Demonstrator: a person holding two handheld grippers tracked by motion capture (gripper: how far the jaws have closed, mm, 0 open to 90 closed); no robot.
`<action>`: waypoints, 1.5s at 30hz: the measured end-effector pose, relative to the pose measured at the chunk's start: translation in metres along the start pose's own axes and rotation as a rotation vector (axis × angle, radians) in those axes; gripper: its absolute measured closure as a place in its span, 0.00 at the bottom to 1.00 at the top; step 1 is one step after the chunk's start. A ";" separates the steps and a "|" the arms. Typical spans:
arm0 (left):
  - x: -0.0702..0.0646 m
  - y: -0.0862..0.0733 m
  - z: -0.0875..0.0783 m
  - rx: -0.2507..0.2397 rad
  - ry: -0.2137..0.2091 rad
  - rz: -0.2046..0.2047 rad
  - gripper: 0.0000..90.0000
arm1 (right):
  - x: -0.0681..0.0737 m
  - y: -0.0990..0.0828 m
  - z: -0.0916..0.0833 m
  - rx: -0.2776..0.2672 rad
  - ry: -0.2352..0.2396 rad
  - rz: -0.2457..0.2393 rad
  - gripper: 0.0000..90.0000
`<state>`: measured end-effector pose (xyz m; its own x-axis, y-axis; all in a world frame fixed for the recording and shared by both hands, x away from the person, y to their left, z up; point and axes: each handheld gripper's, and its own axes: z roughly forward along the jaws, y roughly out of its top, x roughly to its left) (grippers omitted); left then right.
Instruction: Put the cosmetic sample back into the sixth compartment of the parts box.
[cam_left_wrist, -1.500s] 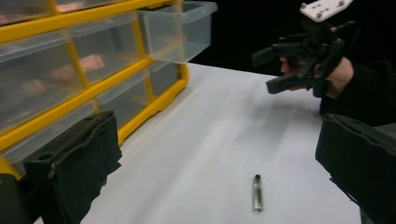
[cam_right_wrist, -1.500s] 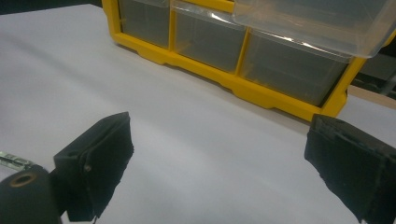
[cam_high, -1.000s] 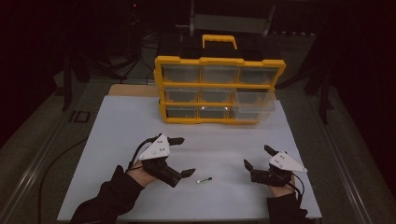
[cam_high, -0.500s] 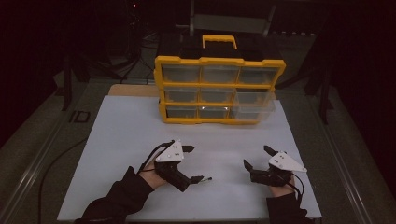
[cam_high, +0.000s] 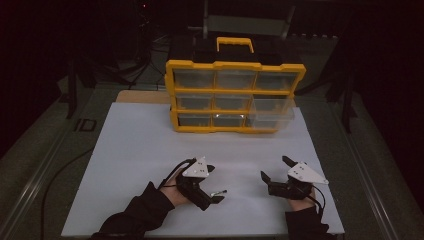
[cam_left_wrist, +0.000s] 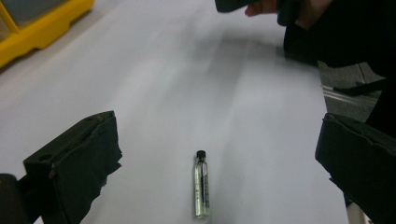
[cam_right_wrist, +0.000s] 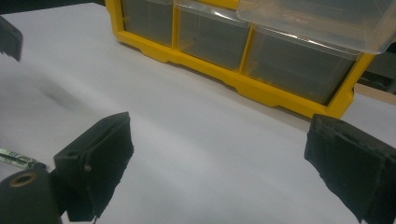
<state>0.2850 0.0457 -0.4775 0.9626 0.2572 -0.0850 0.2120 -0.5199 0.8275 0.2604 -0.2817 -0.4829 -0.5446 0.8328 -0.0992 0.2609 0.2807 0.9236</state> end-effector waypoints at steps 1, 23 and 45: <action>-0.001 -0.001 0.005 0.019 -0.005 0.004 0.00 | 0.000 0.000 0.000 0.000 0.000 -0.001 0.08; 0.002 -0.014 0.023 0.143 -0.005 0.001 0.38 | 0.000 -0.001 0.001 0.000 0.014 0.004 0.08; 0.002 -0.012 0.043 0.312 0.019 -0.025 0.87 | 0.001 0.000 0.000 -0.001 0.009 -0.004 0.09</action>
<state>0.2915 0.0170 -0.5115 0.9538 0.2864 -0.0906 0.2798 -0.7375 0.6146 0.2600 -0.2811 -0.4831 -0.5527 0.8274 -0.0996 0.2578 0.2834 0.9237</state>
